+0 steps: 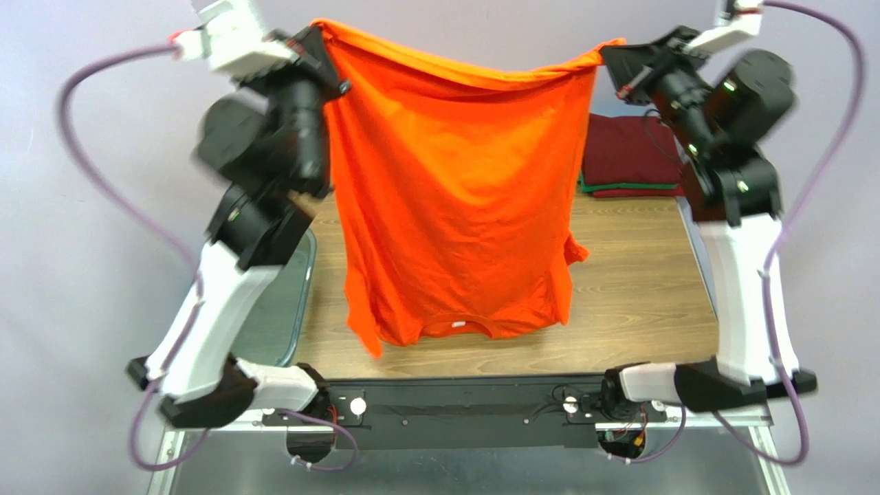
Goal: Fold and stack the t-shirts
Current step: Flatten the tshirt out
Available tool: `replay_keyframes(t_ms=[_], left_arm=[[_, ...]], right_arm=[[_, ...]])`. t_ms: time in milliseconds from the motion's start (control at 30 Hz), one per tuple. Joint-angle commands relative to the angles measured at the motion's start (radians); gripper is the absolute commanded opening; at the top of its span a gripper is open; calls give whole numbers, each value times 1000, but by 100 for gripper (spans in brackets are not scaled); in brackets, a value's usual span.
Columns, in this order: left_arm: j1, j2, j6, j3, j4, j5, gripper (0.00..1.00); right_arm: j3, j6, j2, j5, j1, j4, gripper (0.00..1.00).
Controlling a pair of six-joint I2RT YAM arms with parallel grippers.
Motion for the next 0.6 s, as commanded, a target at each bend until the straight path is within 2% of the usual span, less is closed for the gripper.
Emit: replay_keyframes(t_ms=[0, 67, 100, 133, 167, 200, 267, 300, 333, 400, 533, 567], left_arm=[[170, 110, -51, 67, -45, 179, 0], [261, 200, -74, 146, -59, 270, 0], [262, 239, -85, 194, -72, 311, 0], [321, 323, -92, 251, -92, 395, 0], [341, 365, -96, 383, -126, 420, 0], [367, 405, -77, 452, -140, 449, 0], [380, 493, -53, 628, -158, 476, 0], [385, 505, -24, 659, -155, 492, 0], [385, 485, -11, 664, -114, 490, 0], [386, 431, 9, 563, -48, 486, 0], [386, 305, 9, 370, 23, 511, 0], [386, 270, 1, 301, 10, 516, 0]], right_arm=[[90, -78, 174, 78, -3, -16, 1], [179, -98, 237, 102, -5, -13, 1], [220, -107, 275, 109, -5, -12, 1], [263, -126, 311, 116, -6, -12, 1], [306, -135, 381, 122, -5, -12, 1], [413, -143, 415, 136, -5, -12, 1], [509, -156, 466, 147, -6, -10, 1], [585, -163, 504, 148, -6, -10, 1], [615, -164, 515, 144, -6, -7, 1], [635, -167, 514, 147, -6, 0, 1], [497, -173, 431, 147, -6, 8, 1], [400, -176, 408, 148, -8, 8, 1]])
